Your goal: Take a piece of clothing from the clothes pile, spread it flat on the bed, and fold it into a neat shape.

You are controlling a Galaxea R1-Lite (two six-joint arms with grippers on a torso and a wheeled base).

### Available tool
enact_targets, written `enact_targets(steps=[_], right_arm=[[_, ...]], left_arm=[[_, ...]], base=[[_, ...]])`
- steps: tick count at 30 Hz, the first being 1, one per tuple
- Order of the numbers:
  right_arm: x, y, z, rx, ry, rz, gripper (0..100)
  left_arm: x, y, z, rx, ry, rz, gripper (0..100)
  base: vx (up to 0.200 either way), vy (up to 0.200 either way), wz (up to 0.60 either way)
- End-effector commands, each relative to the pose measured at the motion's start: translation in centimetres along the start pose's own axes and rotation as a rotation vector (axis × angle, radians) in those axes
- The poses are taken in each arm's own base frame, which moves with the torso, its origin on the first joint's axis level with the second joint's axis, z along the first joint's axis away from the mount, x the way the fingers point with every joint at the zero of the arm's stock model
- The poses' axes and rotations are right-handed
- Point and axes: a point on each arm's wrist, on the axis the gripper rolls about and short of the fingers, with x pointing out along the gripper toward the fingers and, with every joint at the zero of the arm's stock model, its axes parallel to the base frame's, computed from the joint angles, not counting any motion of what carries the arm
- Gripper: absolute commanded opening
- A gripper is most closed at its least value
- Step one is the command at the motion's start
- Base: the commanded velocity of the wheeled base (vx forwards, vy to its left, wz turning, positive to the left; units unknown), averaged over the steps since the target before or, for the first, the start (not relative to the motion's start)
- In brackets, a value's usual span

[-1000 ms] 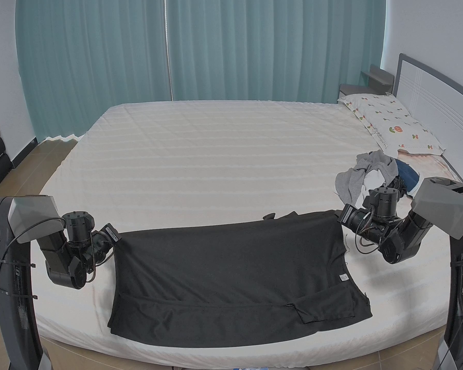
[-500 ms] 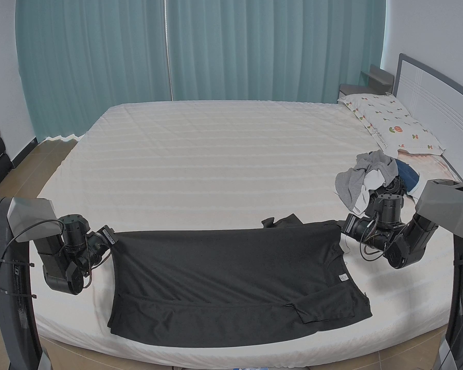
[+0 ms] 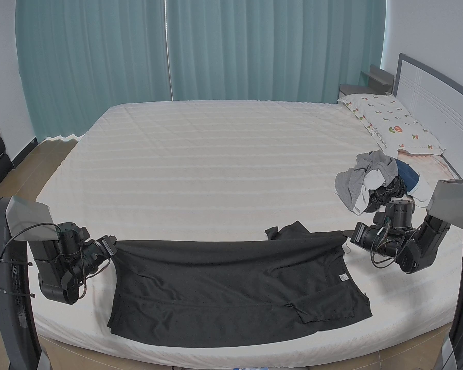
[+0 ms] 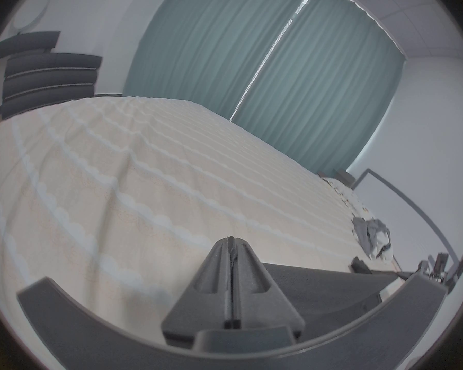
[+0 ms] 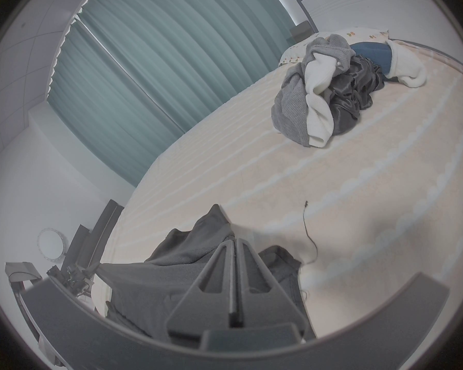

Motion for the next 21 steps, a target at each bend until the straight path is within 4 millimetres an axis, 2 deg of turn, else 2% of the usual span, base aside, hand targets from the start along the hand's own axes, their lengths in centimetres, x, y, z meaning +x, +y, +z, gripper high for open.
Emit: enact_targets(steps=[1, 7, 8, 11, 17, 21], right_arm=[[-1.5, -0.5, -0.7, -0.019, 0.037, -0.007, 0], [-2.8, -1.2, -2.4, -0.054, 0.101, -0.032, 0], [-3.4, -1.5, -3.2, -0.075, 0.133, -0.045, 0], [-3.8, -2.0, -4.5, -0.105, 0.182, -0.063, 0], [-5.0, -2.5, -6.6, -0.107, 0.264, -0.091, 0], [-5.0, -2.8, -7.4, -0.124, 0.293, -0.100, 0]], left_arm=[[-1.5, 0.9, -0.6, 0.042, 0.048, -0.023, 0], [-3.2, 1.7, -1.0, 0.103, 0.111, -0.082, 0], [-3.9, 2.1, -1.3, 0.158, 0.135, -0.086, 0], [-4.2, 2.4, -1.8, 0.234, 0.155, -0.083, 0], [-5.0, 2.9, -4.3, 0.329, 0.259, -0.078, 0], [-4.8, 3.6, -5.6, 0.381, 0.303, -0.077, 0]], base=[[0.000, 0.000, 0.00], [0.000, 0.000, 0.00], [0.000, 0.000, 0.00], [0.000, 0.000, 0.00], [0.000, 0.000, 0.00], [0.000, 0.000, 0.00]])
